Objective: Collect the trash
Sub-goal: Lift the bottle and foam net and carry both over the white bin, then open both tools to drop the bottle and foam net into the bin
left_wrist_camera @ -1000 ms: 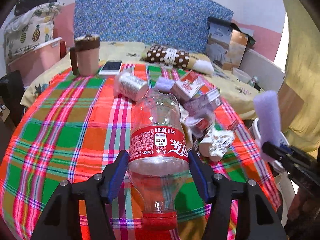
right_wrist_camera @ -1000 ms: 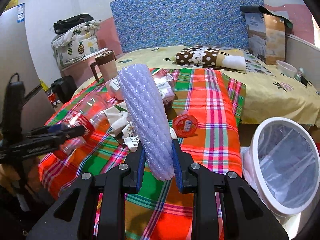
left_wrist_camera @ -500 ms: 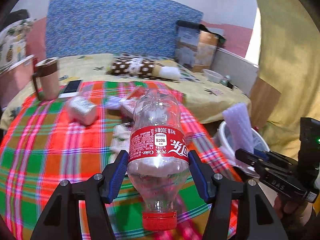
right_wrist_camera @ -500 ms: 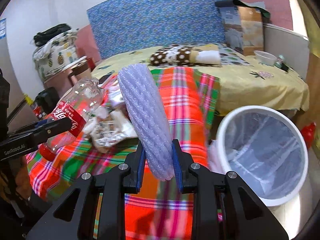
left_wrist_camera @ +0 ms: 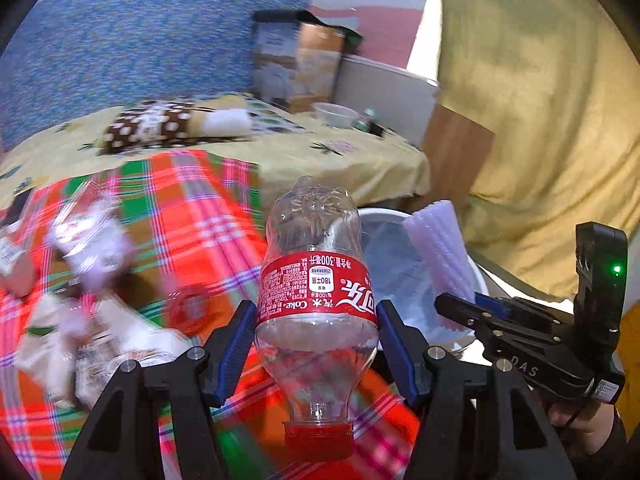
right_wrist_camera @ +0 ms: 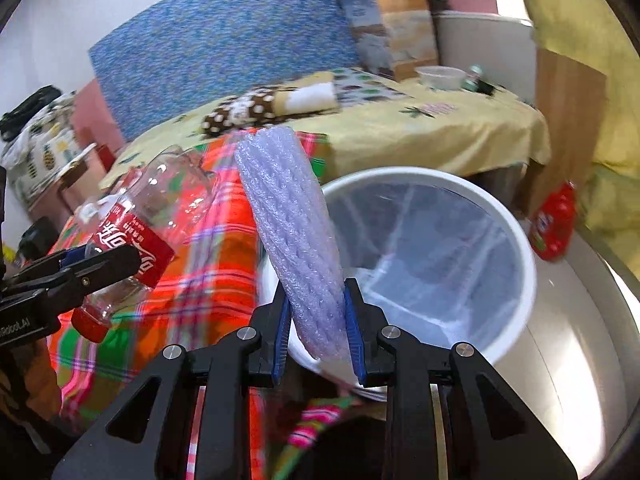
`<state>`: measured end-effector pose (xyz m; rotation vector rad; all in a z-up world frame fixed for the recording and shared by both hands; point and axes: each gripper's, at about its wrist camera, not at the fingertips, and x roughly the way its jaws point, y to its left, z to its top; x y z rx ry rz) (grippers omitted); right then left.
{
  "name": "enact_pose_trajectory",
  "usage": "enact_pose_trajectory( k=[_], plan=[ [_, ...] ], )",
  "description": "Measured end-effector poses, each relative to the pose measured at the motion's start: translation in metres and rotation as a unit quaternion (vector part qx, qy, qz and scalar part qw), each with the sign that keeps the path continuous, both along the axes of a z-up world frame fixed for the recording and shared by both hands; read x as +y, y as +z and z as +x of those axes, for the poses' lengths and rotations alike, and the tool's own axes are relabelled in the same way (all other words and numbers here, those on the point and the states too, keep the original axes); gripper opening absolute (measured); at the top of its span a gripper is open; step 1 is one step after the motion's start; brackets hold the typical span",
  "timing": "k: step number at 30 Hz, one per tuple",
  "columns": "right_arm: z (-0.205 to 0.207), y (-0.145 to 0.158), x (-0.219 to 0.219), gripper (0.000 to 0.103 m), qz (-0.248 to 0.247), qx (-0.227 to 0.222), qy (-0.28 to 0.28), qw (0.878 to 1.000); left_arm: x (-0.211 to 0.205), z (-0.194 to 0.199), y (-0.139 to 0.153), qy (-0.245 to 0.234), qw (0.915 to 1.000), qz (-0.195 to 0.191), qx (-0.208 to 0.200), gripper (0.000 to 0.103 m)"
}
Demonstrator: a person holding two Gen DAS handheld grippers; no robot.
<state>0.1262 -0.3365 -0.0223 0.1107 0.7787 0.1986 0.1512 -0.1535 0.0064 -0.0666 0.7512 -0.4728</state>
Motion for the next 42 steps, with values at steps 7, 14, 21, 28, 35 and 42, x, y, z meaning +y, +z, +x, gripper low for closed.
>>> enact_pose_trajectory(
  k=[7, 14, 21, 28, 35, 42],
  plan=[
    [0.007, -0.010, -0.023, 0.028, -0.006, 0.022, -0.031, 0.999, -0.044, 0.017, -0.013, -0.044, 0.9989, 0.004, 0.013, 0.061],
    [0.011, -0.016, -0.039, 0.029, -0.007, 0.039, -0.045, 0.998, -0.067, 0.028, -0.028, -0.063, 0.9973, 0.012, 0.036, 0.061],
    [0.011, -0.018, -0.046, 0.036, -0.014, 0.044, -0.053, 0.998, -0.072, 0.035, -0.029, -0.062, 0.9972, 0.013, 0.040, 0.062],
    [0.012, -0.017, -0.051, 0.056, -0.010, 0.040, -0.059, 0.997, -0.071, 0.032, -0.021, -0.058, 0.9980, 0.009, 0.022, 0.062],
    [0.005, -0.008, -0.052, 0.056, -0.007, 0.023, -0.062, 0.998, -0.061, 0.028, -0.012, -0.049, 0.9987, -0.005, 0.011, 0.068],
    [-0.004, 0.001, -0.037, 0.056, 0.009, -0.006, -0.031, 0.999, -0.041, 0.012, -0.009, -0.033, 0.9994, -0.010, 0.007, 0.068]
  ],
)
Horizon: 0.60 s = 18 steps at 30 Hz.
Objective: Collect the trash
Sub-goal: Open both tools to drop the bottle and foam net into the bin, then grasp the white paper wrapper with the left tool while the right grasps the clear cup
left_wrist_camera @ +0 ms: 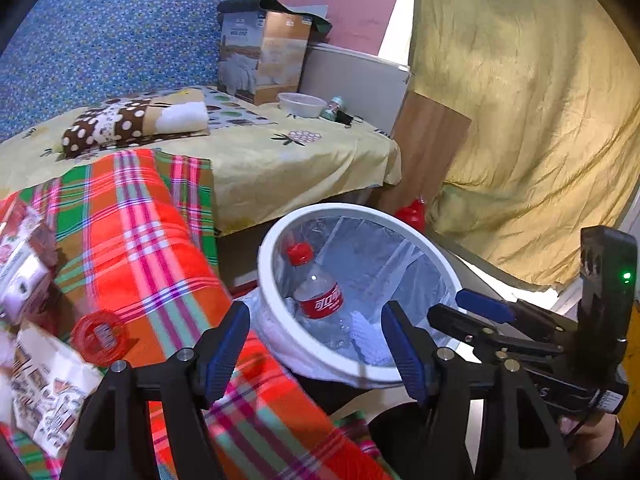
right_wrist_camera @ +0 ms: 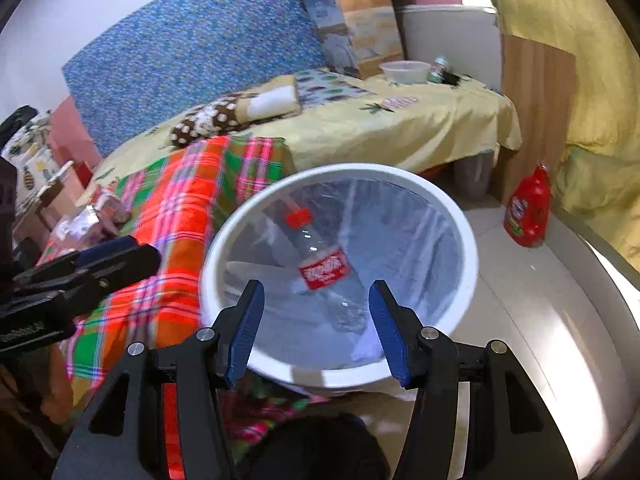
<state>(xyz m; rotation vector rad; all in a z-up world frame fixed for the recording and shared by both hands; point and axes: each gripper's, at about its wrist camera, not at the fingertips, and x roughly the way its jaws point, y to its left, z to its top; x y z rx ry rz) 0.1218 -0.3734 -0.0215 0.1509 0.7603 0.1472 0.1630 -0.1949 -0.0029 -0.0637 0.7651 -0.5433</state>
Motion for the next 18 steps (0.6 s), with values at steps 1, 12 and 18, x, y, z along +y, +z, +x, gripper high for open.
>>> enact_pose_trajectory(
  k=[1, 12, 18],
  plan=[
    [-0.001, 0.001, 0.002, 0.056, 0.003, -0.004, 0.005, 1.000, 0.004, -0.003, 0.001, 0.003, 1.0000, -0.001, -0.001, 0.068],
    [-0.012, 0.012, 0.036, 0.056, 0.015, -0.027, 0.047, 0.998, 0.061, -0.038, 0.011, 0.060, 0.9980, -0.012, -0.013, 0.068],
    [-0.016, 0.015, 0.060, 0.056, 0.033, -0.018, 0.086, 0.996, 0.094, -0.057, 0.011, 0.093, 0.9954, -0.019, -0.011, 0.067]
  ],
)
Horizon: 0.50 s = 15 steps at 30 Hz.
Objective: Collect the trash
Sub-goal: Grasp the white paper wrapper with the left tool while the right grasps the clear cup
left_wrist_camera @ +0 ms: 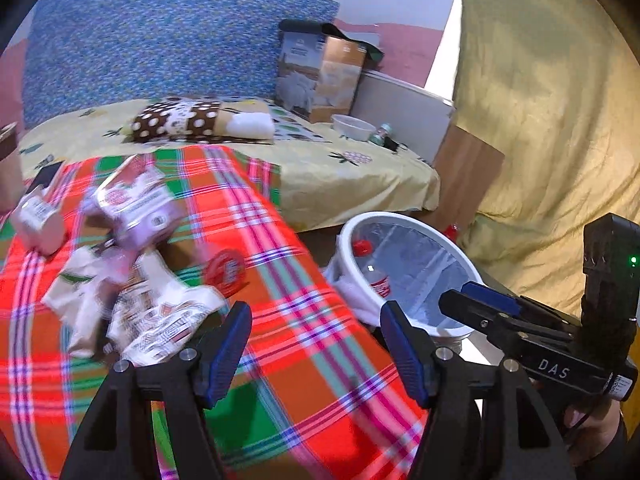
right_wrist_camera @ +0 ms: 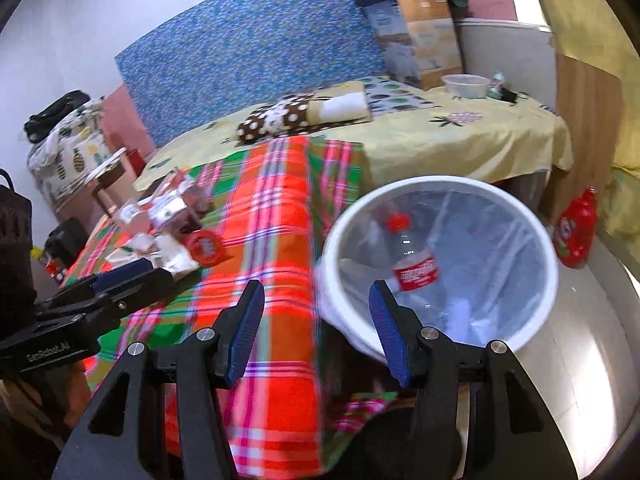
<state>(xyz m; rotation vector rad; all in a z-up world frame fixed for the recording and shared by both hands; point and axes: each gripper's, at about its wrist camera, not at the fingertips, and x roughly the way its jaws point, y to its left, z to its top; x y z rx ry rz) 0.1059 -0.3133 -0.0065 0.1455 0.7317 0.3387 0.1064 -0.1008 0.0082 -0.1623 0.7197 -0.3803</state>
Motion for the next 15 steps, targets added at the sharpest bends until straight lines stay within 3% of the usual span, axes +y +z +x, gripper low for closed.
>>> enact_pose_trajectory(
  k=[15],
  plan=[
    [-0.007, 0.002, 0.050, 0.056, -0.004, 0.004, 0.067, 0.998, 0.072, -0.038, 0.001, 0.076, 0.9970, 0.007, -0.010, 0.067]
  ],
)
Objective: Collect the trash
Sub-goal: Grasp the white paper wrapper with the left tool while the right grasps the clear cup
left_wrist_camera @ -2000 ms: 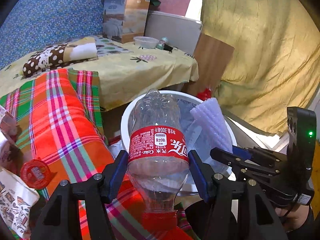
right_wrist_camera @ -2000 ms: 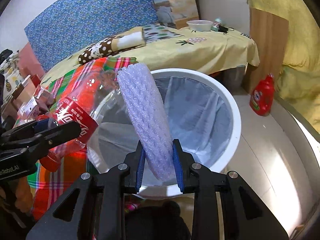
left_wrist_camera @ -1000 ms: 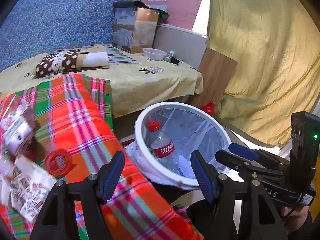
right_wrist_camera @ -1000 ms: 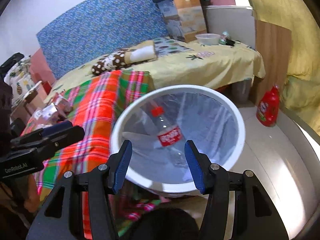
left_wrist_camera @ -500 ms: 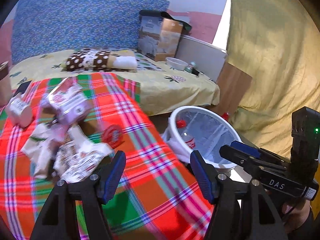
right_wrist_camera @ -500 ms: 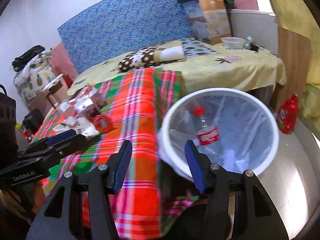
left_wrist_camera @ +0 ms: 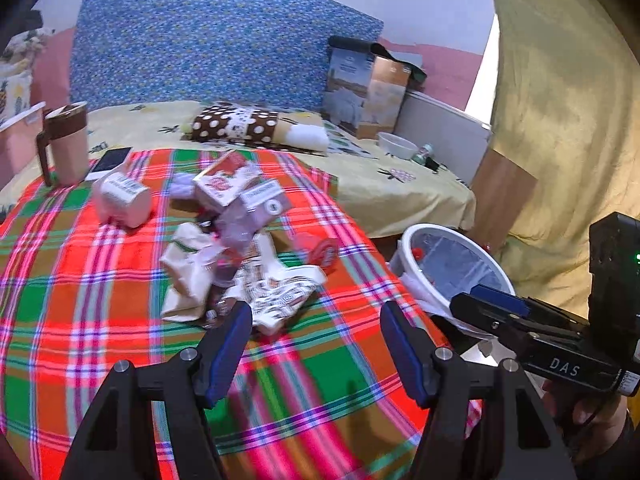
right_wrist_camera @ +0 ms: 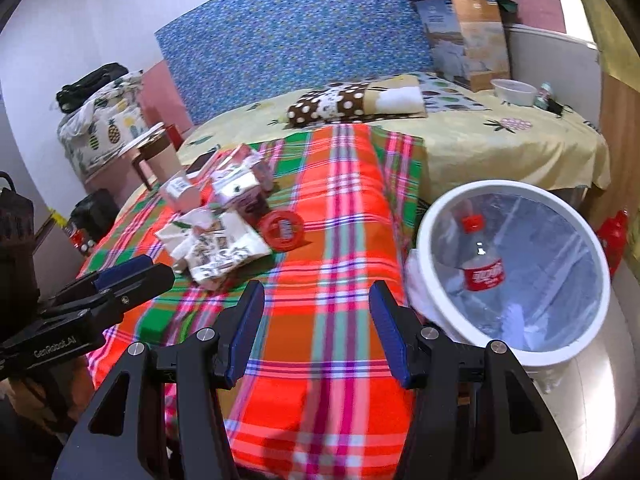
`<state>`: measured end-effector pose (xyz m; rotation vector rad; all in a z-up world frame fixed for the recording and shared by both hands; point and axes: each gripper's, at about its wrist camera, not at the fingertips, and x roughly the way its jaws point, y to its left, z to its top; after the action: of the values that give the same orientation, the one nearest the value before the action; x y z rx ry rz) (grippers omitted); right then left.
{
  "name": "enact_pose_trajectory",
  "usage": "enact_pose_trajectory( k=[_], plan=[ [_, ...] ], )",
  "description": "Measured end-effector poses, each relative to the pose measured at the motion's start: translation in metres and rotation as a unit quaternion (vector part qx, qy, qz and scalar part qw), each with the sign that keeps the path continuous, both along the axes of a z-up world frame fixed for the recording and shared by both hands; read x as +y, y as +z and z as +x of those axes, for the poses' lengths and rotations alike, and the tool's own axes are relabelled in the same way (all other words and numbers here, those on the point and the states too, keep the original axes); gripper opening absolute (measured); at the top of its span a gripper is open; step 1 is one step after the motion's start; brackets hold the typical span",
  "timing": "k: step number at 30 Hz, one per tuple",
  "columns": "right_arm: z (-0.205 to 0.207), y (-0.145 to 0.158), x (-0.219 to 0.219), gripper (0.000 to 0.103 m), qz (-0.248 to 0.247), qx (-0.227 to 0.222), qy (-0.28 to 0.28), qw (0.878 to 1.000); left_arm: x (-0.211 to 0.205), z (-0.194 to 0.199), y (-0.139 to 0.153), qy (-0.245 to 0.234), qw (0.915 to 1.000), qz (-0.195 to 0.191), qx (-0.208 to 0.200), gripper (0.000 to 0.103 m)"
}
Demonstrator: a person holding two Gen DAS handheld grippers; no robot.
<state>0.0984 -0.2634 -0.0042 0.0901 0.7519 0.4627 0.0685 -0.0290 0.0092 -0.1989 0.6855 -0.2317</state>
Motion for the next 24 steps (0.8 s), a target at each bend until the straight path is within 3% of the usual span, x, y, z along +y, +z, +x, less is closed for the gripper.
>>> enact_pose_trajectory(
  k=[5, 13, 24],
  plan=[
    [-0.002, -0.001, 0.012, 0.056, 0.002, 0.003, 0.016, 1.000, 0.021, -0.005, -0.004, 0.023, 0.9997, 0.005, 0.006, 0.059],
    [-0.002, -0.004, 0.023, 0.056, 0.005, 0.012, 0.025, 1.000, 0.043, 0.001, -0.007, 0.052, 0.9986, 0.007, 0.010, 0.057],
    [0.010, -0.007, 0.036, 0.055, 0.008, 0.022, 0.037, 0.999, 0.071, 0.041, -0.019, 0.093, 0.9951, -0.003, 0.035, 0.046]
  ],
)
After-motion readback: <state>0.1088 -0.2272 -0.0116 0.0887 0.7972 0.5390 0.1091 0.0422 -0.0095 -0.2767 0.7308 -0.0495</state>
